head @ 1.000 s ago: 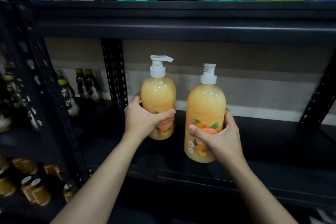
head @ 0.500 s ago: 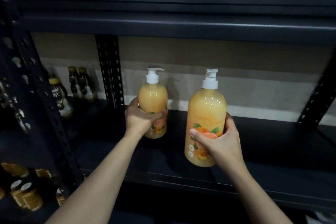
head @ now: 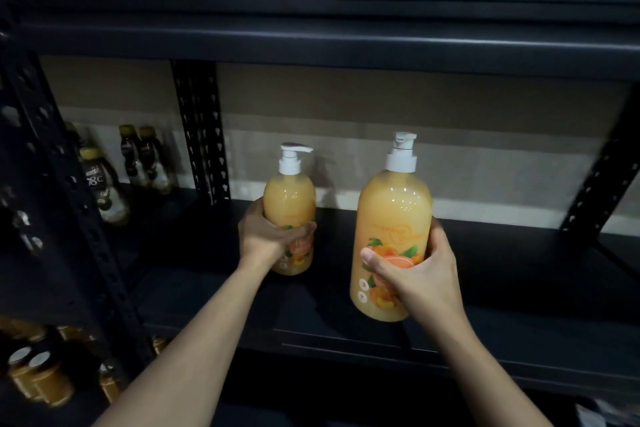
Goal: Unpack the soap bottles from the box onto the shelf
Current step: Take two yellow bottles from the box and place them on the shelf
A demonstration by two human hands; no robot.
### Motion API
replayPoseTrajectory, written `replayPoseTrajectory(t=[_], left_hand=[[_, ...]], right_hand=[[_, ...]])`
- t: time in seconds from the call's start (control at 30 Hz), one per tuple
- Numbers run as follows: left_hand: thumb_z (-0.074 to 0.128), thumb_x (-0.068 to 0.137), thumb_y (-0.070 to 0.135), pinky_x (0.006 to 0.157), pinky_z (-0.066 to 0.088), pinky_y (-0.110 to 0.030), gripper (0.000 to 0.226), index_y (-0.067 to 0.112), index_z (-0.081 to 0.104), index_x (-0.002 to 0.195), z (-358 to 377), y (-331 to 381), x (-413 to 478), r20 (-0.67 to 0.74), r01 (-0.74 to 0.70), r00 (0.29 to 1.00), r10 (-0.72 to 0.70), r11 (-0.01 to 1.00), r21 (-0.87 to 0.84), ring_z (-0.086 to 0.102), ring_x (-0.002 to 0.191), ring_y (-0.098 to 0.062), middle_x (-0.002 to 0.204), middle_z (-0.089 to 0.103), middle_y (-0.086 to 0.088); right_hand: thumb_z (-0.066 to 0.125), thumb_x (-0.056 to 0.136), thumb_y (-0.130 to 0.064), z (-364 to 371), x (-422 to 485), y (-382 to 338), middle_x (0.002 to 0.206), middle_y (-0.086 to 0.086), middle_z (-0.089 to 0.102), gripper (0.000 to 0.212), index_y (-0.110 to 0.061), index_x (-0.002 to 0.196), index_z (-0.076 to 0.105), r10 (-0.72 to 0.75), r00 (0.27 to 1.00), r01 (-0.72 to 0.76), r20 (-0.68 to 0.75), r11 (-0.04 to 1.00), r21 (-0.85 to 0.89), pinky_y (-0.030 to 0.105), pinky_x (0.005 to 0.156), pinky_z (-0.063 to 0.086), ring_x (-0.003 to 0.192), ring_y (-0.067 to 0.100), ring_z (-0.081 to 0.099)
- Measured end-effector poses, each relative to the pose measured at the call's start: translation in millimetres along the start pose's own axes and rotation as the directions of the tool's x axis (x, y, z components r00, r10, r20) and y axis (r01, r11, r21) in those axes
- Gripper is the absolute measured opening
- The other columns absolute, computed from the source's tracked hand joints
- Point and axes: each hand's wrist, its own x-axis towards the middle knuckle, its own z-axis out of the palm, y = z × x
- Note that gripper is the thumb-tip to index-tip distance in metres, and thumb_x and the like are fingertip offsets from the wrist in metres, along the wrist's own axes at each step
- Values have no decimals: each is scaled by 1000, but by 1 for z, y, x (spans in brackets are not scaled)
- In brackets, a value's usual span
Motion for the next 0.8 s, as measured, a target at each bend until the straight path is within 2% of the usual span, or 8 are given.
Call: replayPoseTrajectory(t=[0.23, 0.4, 0.53, 0.77, 0.8], left_hand=[[96, 49, 38, 76, 46, -25, 87, 20, 55, 122, 9, -2, 0, 11, 22, 1000, -22, 999, -27, 58, 96, -13, 107, 59, 5], [95, 50, 40, 78, 48, -27, 88, 23, 52, 126, 13, -4, -1, 69, 6, 998, -4, 1000, -23, 60, 101, -16, 112, 60, 5], [95, 53, 36, 83, 47, -29, 100, 28, 42, 137, 11, -1, -5, 105, -5, 994, 11, 998, -57, 55, 104, -14, 118, 55, 6], [93, 55, 36, 73, 49, -23, 92, 33, 45, 133, 14, -4, -9, 132, 12, 991, -4, 998, -63, 58, 105, -15, 118, 58, 5], [94, 54, 36, 76, 50, -25, 92, 33, 45, 132, 15, -3, -10, 136, 12, 991, -3, 998, -63, 58, 104, -15, 117, 58, 6]], right_hand=[[93, 53, -42, -9, -2, 1, 118, -8, 59, 99, -31, 136, 42, -4, 1000, 4, -12, 1000, 11, 29, 78, 56, 102, 9, 63], [92, 50, -46, -14, -2, 5, 118, -9, 60, 100, -33, 136, 42, 8, 999, -8, -38, 1000, 17, 37, 82, 58, 102, 10, 63], [92, 50, -48, -16, -3, 8, 121, -7, 59, 101, -34, 136, 42, 17, 999, -17, -45, 1000, 18, 40, 84, 58, 103, 12, 63], [93, 51, -45, -14, 12, 5, 125, -6, 56, 107, -34, 141, 36, 9, 998, -8, -63, 1000, 15, 44, 90, 56, 107, 14, 61], [93, 52, -43, -12, 19, 3, 123, -6, 57, 105, -33, 141, 37, -4, 998, 5, -69, 1000, 22, 44, 90, 56, 106, 14, 62]])
